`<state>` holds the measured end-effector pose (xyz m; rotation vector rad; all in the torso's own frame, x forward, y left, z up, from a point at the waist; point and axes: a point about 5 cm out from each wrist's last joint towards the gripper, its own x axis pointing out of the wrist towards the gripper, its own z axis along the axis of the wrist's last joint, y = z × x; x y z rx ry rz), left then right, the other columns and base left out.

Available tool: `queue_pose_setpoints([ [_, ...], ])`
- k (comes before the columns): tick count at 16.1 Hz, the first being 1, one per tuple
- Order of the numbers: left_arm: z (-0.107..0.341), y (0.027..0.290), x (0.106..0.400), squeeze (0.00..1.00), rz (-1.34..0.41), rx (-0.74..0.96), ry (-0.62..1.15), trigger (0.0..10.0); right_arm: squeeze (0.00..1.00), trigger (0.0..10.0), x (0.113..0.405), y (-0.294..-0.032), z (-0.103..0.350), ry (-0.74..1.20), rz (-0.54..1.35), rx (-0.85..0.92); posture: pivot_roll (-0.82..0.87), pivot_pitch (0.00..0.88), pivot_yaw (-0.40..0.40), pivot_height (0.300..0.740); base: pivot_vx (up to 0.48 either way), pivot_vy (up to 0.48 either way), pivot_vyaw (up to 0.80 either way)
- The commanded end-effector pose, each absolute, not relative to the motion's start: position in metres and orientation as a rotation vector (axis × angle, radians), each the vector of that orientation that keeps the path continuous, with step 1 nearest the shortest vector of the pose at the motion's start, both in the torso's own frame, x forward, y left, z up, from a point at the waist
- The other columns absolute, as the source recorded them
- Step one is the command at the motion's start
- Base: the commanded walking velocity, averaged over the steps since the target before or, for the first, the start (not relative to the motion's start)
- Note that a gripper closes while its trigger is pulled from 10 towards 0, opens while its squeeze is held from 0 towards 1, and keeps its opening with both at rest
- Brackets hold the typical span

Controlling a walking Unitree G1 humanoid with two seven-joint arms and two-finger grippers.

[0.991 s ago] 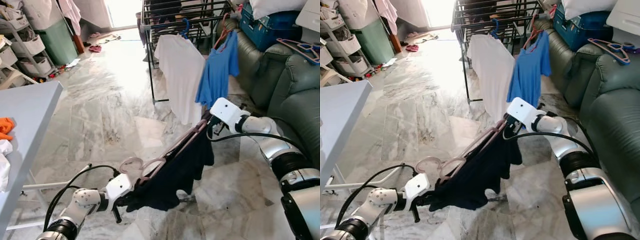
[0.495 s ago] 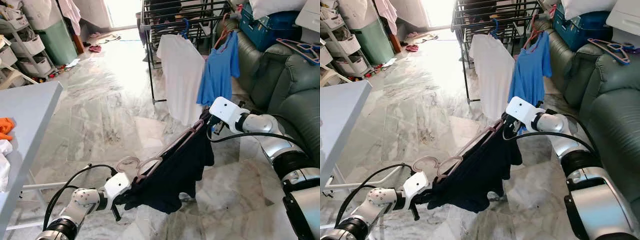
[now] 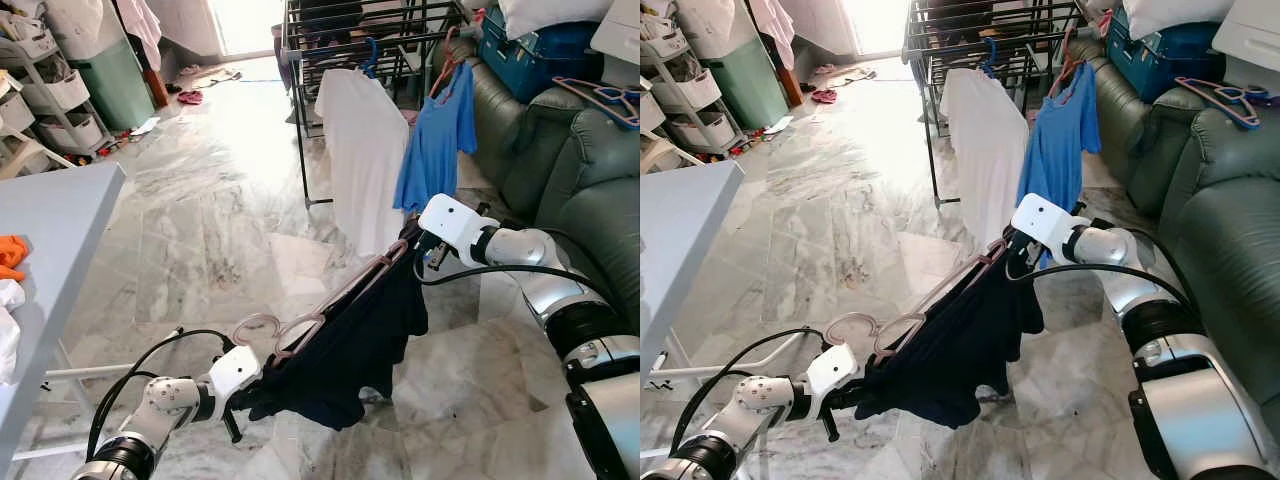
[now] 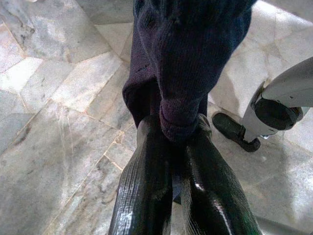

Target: Hang hanger

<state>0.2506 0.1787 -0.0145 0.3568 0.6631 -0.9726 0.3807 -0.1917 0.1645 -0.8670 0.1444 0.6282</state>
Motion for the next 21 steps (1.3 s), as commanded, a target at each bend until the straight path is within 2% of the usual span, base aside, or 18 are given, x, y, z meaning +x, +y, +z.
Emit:
queue_pose_setpoints([
  [1, -0.039, 0.21, 0.225, 0.0, -0.79, 0.341, 0.856, 10.0, 0.0, 0.0, 0.389, -0.204, 0.202, -0.014, 0.439, -0.778, -0.19, 0.0, 0.131, 0.74, 0.0, 0.0, 0.0],
  [2, -0.037, 0.204, 0.237, 0.0, -0.648, 0.32, 0.786, 10.0, 0.0, 0.0, 0.387, -0.197, 0.184, -0.023, 0.349, -0.639, -0.19, 0.0, 0.128, 0.74, 0.0, 0.0, 0.0],
  [4, -0.027, 0.197, 0.252, 0.0, -0.538, 0.236, 0.689, 10.0, 0.0, 0.0, 0.378, -0.193, 0.147, 0.066, 0.317, -0.541, -0.18, 0.0, 0.123, 0.74, 0.0, 0.0, 0.0],
  [7, -0.024, 0.195, 0.257, 0.0, -0.496, 0.216, 0.648, 10.0, 0.0, 0.0, 0.37, -0.199, 0.121, 0.153, 0.259, -0.523, -0.17, 0.0, 0.12, 0.74, 0.0, 0.0, 0.0],
  [10, -0.023, 0.193, 0.258, 0.0, -0.475, 0.19, 0.604, 10.0, 0.0, 0.0, 0.36, -0.217, 0.098, 0.24, 0.127, -0.501, -0.16, 0.0, 0.12, 0.74, 0.0, 0.0, 0.0],
  [13, -0.023, 0.192, 0.257, 0.0, -0.437, 0.161, 0.586, 10.0, 0.0, 0.0, 0.341, -0.229, 0.065, 0.369, 0.035, -0.413, -0.16, 0.0, 0.12, 0.74, 0.0, 0.0, 0.0],
  [15, -0.026, 0.188, 0.256, 0.0, -0.399, 0.098, 0.593, 10.0, 0.0, 0.0, 0.328, -0.226, 0.043, 0.448, 0.003, -0.338, -0.15, 0.0, 0.119, 0.74, 0.0, 0.0, 0.0],
  [18, -0.036, 0.178, 0.249, 0.0, -0.317, -0.001, 0.646, 10.0, 0.0, 0.0, 0.315, -0.209, 0.019, 0.525, -0.059, -0.105, -0.15, 0.0, 0.113, 0.74, 0.0, 0.0, 0.0],
  [21, -0.045, 0.172, 0.239, 0.0, -0.367, 0.134, 0.693, 10.0, 0.0, 0.0, 0.308, -0.188, 0.008, 0.554, 0.016, -0.137, -0.15, 0.0, 0.11, 0.74, 0.0, 0.0, 0.0],
])
